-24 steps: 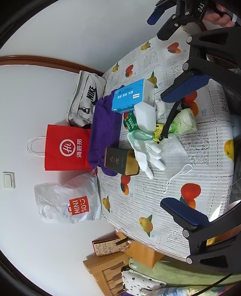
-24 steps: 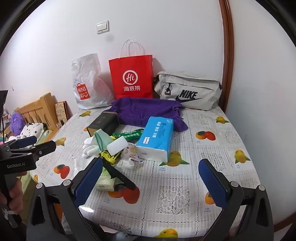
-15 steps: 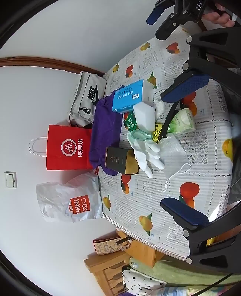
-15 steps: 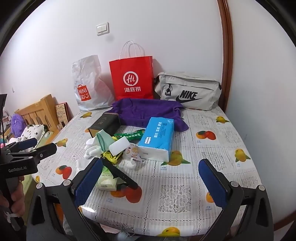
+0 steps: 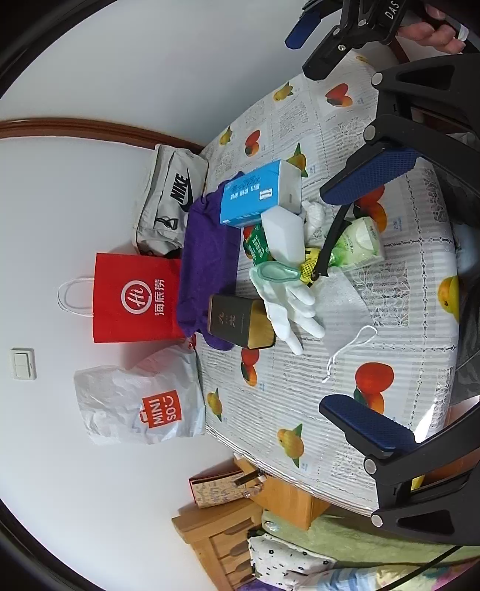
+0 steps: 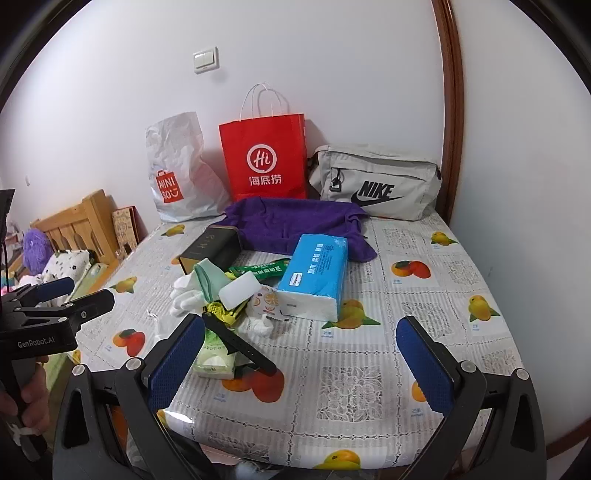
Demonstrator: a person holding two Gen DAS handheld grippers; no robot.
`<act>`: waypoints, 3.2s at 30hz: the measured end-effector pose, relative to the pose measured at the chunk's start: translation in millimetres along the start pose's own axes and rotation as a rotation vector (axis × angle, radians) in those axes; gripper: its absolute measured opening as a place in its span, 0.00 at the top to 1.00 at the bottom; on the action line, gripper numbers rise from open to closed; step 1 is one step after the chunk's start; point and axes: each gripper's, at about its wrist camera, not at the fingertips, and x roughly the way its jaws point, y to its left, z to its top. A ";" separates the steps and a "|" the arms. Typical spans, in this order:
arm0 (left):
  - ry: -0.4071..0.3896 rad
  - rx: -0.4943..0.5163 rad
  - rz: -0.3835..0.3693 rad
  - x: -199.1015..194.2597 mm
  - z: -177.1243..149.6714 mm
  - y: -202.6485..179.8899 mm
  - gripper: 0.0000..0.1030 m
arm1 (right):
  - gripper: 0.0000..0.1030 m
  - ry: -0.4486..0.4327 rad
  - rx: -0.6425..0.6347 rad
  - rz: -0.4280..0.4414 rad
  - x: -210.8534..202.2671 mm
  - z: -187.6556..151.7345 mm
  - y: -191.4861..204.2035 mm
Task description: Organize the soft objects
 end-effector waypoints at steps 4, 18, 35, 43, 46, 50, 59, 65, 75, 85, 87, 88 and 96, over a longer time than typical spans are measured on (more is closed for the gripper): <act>-0.002 0.001 -0.004 -0.4 -0.6 -0.3 0.00 | 0.00 0.001 -0.009 -0.009 0.2 0.0 -0.6; -0.004 0.002 -0.006 -2.0 -5.7 0.1 0.00 | 0.00 0.003 0.001 -0.002 -0.6 -2.7 -2.2; -0.001 0.002 -0.006 -1.4 -7.5 -2.6 0.00 | 0.00 0.011 -0.009 -0.004 2.1 -4.3 0.4; -0.001 0.004 -0.006 -1.5 -7.7 -2.4 0.00 | 0.00 0.011 -0.008 -0.002 1.6 -3.9 0.2; -0.001 0.003 -0.009 -1.3 -7.5 -2.3 0.00 | 0.00 0.009 -0.009 -0.004 0.9 -4.3 1.2; -0.002 0.002 -0.008 -1.8 -7.6 -2.0 0.00 | 0.00 0.006 -0.011 -0.003 0.1 -4.3 3.2; 0.000 0.001 -0.007 -1.4 -6.9 -1.7 0.00 | 0.00 0.000 -0.015 -0.006 -1.4 -4.0 3.7; 0.001 0.000 -0.003 -1.3 -5.7 -0.2 0.00 | 0.00 0.000 -0.017 -0.007 -1.3 -3.7 4.0; 0.006 -0.003 -0.007 0.2 -6.3 0.2 0.00 | 0.00 0.005 -0.013 0.005 1.7 -1.3 3.9; 0.098 -0.033 -0.026 45.1 -12.6 17.0 0.00 | 0.00 0.053 -0.013 0.037 30.1 -10.5 0.1; 0.113 -0.043 -0.027 55.2 -15.6 21.1 0.00 | 0.00 0.069 -0.018 0.046 39.9 -13.8 1.8; 0.122 -0.050 -0.029 60.5 -16.5 23.4 0.00 | 0.01 0.079 -0.020 0.051 45.2 -15.5 3.2; 0.143 -0.076 -0.031 90.8 -18.3 36.6 0.00 | 0.02 0.117 -0.044 0.144 89.4 -16.0 16.8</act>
